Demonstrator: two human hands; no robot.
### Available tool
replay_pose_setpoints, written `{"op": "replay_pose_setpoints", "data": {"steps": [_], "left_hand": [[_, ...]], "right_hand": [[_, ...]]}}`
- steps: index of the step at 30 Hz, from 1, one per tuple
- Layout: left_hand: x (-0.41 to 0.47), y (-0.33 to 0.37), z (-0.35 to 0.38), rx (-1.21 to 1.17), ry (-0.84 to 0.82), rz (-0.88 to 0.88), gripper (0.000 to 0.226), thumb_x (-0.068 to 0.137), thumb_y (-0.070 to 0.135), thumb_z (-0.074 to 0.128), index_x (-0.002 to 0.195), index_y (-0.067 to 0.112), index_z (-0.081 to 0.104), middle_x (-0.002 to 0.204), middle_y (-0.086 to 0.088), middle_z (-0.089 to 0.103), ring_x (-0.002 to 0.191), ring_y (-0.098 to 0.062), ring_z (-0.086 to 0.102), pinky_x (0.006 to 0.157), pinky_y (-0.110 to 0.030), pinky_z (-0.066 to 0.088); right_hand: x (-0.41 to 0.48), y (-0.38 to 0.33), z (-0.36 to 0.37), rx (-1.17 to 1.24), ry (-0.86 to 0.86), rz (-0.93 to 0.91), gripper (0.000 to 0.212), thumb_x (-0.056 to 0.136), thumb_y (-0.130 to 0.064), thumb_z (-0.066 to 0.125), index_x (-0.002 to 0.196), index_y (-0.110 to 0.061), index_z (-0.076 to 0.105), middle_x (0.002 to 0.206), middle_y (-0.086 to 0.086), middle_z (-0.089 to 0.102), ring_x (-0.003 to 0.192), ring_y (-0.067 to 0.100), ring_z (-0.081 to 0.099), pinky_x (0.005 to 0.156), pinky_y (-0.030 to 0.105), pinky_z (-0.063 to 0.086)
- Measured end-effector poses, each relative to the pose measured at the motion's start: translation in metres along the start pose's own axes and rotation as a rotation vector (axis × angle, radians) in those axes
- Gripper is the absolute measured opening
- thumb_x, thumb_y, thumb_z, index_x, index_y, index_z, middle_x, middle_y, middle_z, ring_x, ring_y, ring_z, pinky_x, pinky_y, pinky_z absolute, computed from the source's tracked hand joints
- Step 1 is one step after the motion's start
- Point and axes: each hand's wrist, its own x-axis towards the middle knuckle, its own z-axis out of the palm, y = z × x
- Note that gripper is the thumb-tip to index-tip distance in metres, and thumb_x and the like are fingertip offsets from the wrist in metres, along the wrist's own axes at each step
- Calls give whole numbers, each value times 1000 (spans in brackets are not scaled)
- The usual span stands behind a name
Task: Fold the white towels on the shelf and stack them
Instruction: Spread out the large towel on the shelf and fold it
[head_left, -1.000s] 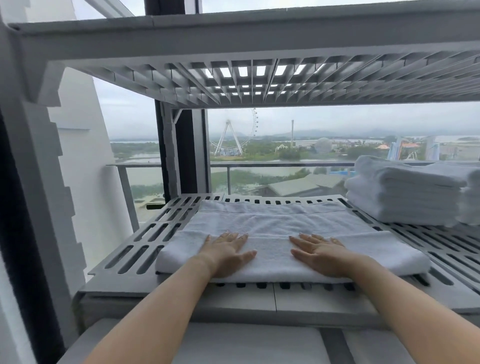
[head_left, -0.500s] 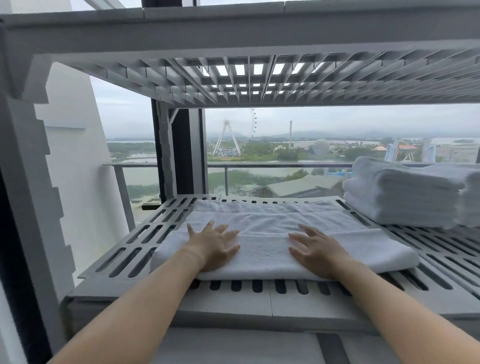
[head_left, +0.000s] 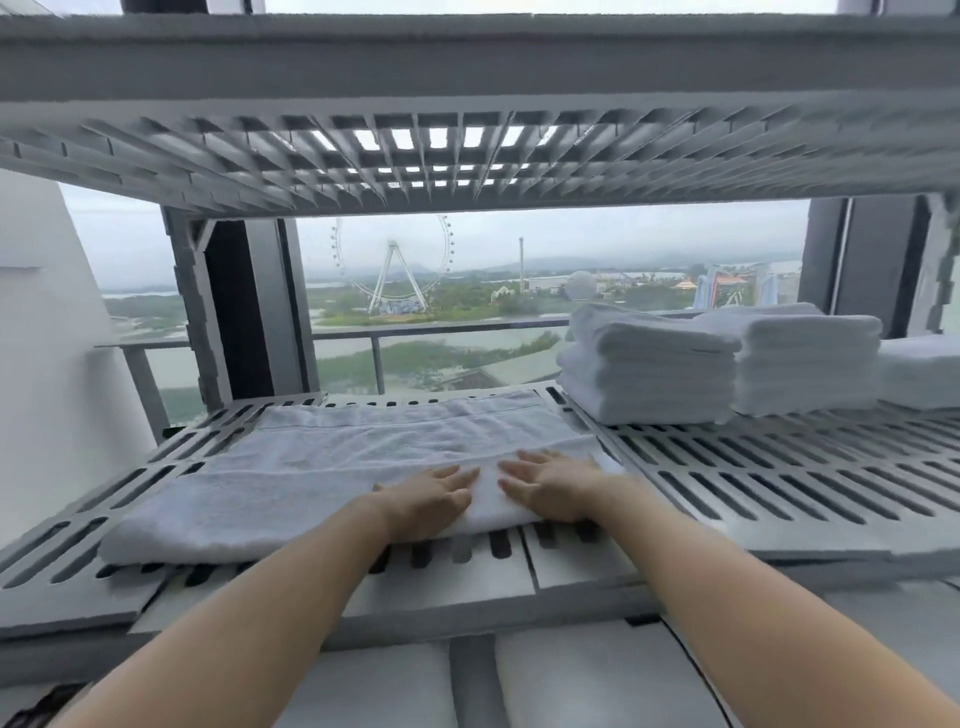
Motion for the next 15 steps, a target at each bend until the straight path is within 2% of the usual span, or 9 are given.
{"op": "replay_pose_setpoints", "data": {"steps": [1, 3, 8, 11, 13, 15], "left_hand": [[5, 5, -1, -15, 0, -24, 50, 99, 40, 22, 149, 36, 12, 159, 7, 3, 145, -17, 6, 117, -40, 3], [16, 18, -2, -36, 24, -61, 49, 100, 42, 20, 148, 35, 13, 159, 4, 3, 145, -20, 5, 117, -39, 3], [35, 38, 8, 55, 48, -122, 52, 97, 55, 20, 146, 44, 7, 159, 5, 2, 146, -24, 0, 117, -49, 2], [33, 37, 12, 73, 78, -138, 54, 94, 62, 16, 145, 48, 4, 159, 8, 0, 146, -21, -2, 114, -57, 5], [28, 34, 11, 42, 94, -146, 57, 92, 65, 15, 145, 47, 6, 159, 8, 2, 145, -18, -3, 114, -58, 4], [21, 31, 9, 30, 118, -186, 59, 91, 67, 16, 146, 46, 7, 158, 10, 3, 145, -13, -2, 113, -60, 1]], "right_hand": [[1, 10, -1, 13, -10, -10, 61, 90, -67, 15, 146, -43, 11, 158, -12, 1, 146, 17, 0, 115, 56, 2], [3, 22, -5, 44, -23, -44, 62, 89, -68, 14, 146, -42, 10, 158, -11, -1, 146, 18, -4, 115, 55, 0], [6, 37, -4, 31, -69, -33, 66, 86, -71, 14, 145, -43, 4, 158, -3, -7, 145, 29, -9, 113, 61, -5], [10, 31, -8, -51, 1, -71, 66, 90, -66, 12, 148, -35, 10, 159, 6, 1, 144, 35, -3, 110, 60, -13], [16, 18, -10, -36, 34, -144, 61, 94, -57, 13, 148, -29, 15, 158, 9, 6, 145, 32, -2, 112, 55, -11], [21, 6, -9, 35, -6, -227, 56, 98, -49, 16, 148, -27, 17, 158, 9, 8, 146, 27, 1, 117, 50, -3]]}}
